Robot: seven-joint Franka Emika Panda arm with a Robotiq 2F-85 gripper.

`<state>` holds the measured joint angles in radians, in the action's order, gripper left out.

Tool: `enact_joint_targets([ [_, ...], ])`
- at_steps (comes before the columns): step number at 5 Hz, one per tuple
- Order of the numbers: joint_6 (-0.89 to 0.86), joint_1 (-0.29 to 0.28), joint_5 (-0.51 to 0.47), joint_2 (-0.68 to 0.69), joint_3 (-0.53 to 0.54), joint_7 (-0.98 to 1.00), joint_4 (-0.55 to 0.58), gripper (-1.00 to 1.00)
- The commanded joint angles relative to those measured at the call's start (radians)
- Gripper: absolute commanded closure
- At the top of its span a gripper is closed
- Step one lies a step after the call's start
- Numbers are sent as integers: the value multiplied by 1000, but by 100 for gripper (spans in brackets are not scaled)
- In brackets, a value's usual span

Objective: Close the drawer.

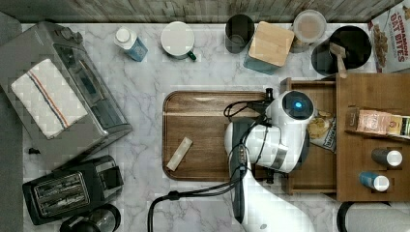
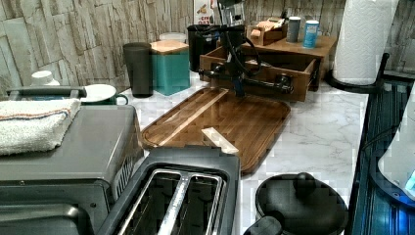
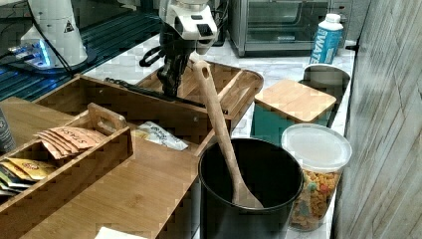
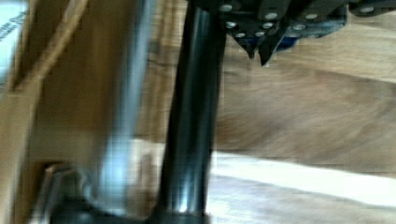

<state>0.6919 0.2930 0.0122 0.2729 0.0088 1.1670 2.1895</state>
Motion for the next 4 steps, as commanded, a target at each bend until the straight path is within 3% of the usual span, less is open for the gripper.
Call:
enact_joint_targets([
  [1,233,119,182,-35,-149,23,-109,100],
  [2,234,144,244,0,-167,16,-152,100],
  [4,219,193,225,107,-208,123,-302,100],
])
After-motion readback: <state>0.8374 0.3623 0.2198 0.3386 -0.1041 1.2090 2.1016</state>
